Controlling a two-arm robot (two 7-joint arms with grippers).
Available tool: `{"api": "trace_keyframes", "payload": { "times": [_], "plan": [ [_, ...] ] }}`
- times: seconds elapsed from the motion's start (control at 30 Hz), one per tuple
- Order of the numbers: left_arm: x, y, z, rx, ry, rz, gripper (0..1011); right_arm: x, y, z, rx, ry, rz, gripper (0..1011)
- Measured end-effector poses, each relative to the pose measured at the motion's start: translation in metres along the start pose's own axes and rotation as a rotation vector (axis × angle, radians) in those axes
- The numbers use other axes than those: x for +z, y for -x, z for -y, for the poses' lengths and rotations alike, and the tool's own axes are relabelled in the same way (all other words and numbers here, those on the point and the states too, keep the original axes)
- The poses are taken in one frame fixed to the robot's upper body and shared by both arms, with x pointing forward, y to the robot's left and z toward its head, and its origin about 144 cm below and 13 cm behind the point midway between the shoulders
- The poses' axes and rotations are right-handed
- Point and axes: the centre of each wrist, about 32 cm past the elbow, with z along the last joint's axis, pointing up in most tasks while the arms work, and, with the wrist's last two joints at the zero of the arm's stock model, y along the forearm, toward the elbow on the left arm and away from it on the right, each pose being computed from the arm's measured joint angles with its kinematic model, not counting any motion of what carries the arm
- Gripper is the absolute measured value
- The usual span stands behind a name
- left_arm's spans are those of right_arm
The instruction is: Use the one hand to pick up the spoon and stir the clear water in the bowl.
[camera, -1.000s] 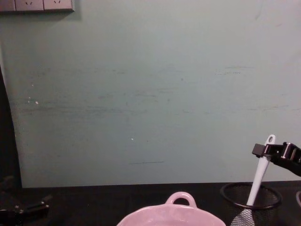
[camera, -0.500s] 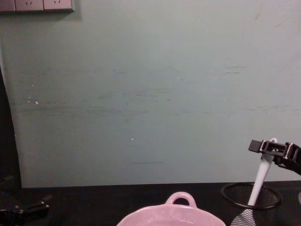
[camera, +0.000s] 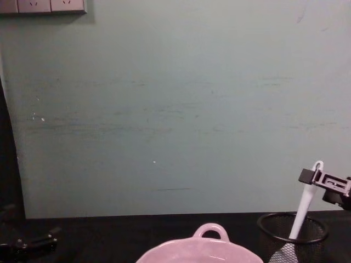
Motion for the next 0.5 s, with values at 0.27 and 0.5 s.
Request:
{"api": "trace_keyframes", "payload": {
  "times": [0.27, 0.5],
  "plan": [
    [0.0, 0.0, 0.0, 0.0, 0.0, 0.0, 1011, 0.0, 0.015, 0.027, -0.026, 0.004, 0.034, 1002],
    [0.0, 0.0, 0.0, 0.0, 0.0, 0.0, 1011, 0.012, 0.029, 0.054, -0.119, 0.08, 0.229, 1002]
  ]
}}
